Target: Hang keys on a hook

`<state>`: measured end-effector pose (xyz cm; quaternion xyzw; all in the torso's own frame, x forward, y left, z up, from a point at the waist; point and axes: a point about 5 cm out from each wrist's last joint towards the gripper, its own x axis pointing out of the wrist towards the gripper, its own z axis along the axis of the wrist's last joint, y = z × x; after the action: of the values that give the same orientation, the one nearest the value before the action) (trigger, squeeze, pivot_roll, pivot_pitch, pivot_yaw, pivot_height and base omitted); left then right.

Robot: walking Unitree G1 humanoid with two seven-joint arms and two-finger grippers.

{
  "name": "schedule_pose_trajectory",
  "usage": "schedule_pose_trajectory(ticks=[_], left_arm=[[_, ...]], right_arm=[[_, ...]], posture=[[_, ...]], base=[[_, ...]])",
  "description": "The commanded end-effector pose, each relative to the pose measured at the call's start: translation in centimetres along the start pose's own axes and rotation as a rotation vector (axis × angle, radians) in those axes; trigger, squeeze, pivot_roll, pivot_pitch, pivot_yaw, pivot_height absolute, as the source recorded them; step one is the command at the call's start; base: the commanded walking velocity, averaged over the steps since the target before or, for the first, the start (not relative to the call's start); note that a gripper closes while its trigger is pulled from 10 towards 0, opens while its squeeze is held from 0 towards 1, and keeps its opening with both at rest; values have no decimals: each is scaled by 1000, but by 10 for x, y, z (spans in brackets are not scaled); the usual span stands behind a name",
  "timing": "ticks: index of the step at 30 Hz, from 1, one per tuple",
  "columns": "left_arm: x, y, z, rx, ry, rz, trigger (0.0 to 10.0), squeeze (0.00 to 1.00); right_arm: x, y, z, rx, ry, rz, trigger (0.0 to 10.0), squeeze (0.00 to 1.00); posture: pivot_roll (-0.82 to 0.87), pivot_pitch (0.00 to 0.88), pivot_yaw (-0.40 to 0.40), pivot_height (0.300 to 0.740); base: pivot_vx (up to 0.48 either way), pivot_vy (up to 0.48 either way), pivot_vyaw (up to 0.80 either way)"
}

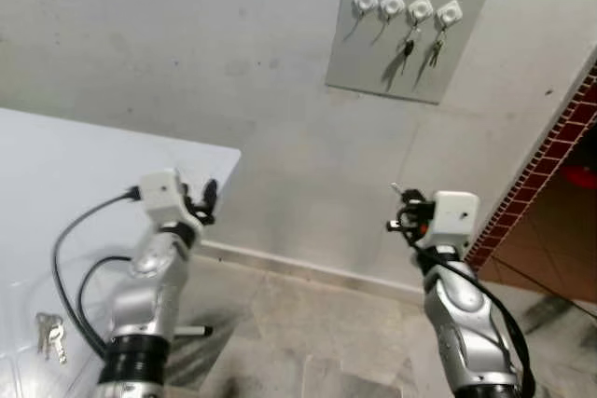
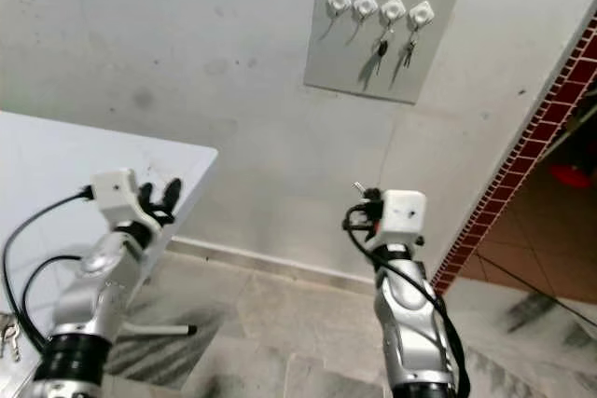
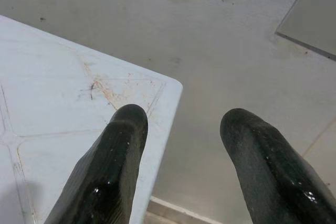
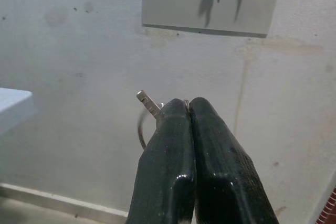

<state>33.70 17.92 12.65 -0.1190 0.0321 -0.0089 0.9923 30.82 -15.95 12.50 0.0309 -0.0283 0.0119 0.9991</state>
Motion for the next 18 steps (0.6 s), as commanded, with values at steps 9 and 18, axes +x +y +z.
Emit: schedule_pose_trajectory(ticks=[9,18], left_arm=[[2,-18,3,18,3,-65,10000,0],[2,-21,6,8,-4,-82,10000,0]], right_arm=[[-1,-7,14,8,-61,-7,10000,0],[-2,-4,24,37,-123,13,10000,0]], posture=[[23,0,-43,740],[18,0,-38,740]], base=[[0,0,0],[0,0,0]])
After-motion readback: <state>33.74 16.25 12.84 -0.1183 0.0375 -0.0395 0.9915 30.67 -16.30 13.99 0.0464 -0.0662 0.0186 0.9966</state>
